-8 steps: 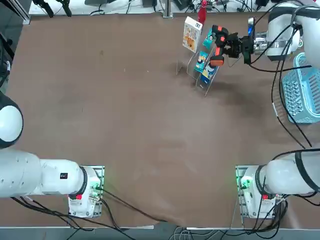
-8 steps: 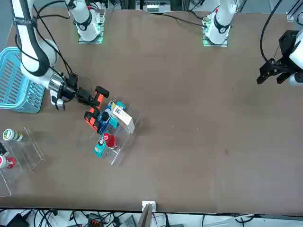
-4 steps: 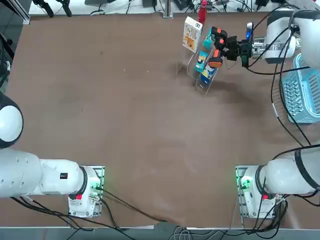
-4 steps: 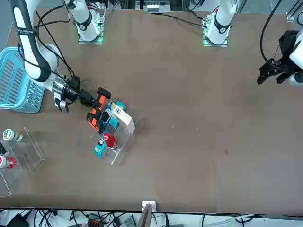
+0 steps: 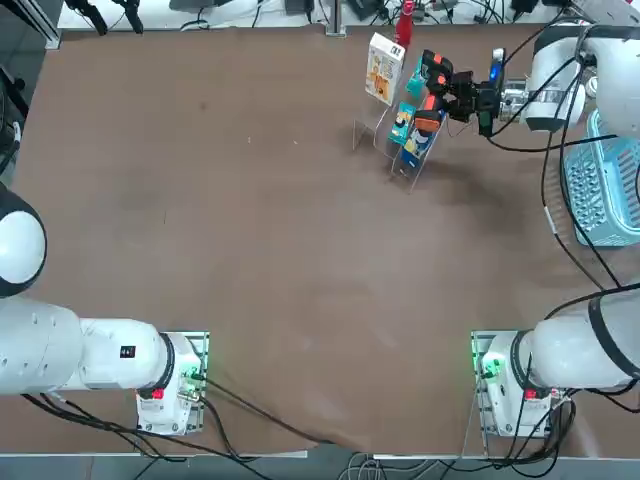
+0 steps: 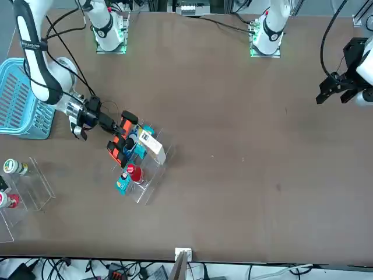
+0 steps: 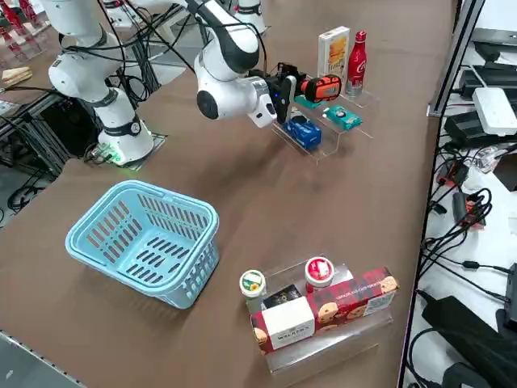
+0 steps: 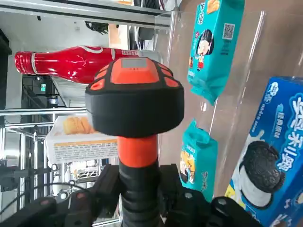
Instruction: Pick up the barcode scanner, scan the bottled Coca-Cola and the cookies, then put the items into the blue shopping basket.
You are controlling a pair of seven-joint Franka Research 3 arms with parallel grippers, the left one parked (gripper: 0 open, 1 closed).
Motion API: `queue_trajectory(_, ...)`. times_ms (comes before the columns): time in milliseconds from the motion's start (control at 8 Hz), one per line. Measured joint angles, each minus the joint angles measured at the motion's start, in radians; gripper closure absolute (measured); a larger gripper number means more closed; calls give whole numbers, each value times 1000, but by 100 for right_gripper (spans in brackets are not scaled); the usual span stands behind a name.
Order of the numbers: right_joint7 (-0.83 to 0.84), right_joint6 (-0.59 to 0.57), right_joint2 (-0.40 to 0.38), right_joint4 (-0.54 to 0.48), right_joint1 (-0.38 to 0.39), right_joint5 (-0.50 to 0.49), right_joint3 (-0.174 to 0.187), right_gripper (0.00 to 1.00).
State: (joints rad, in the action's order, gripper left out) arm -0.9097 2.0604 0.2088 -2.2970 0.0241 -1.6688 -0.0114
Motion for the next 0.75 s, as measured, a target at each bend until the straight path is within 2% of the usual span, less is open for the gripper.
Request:
queue_trajectory(375, -45, -7, 18, -1, 5, -55, -8, 56)
queue_trajectory(750, -81, -82, 55, -3, 3, -60, -10, 56)
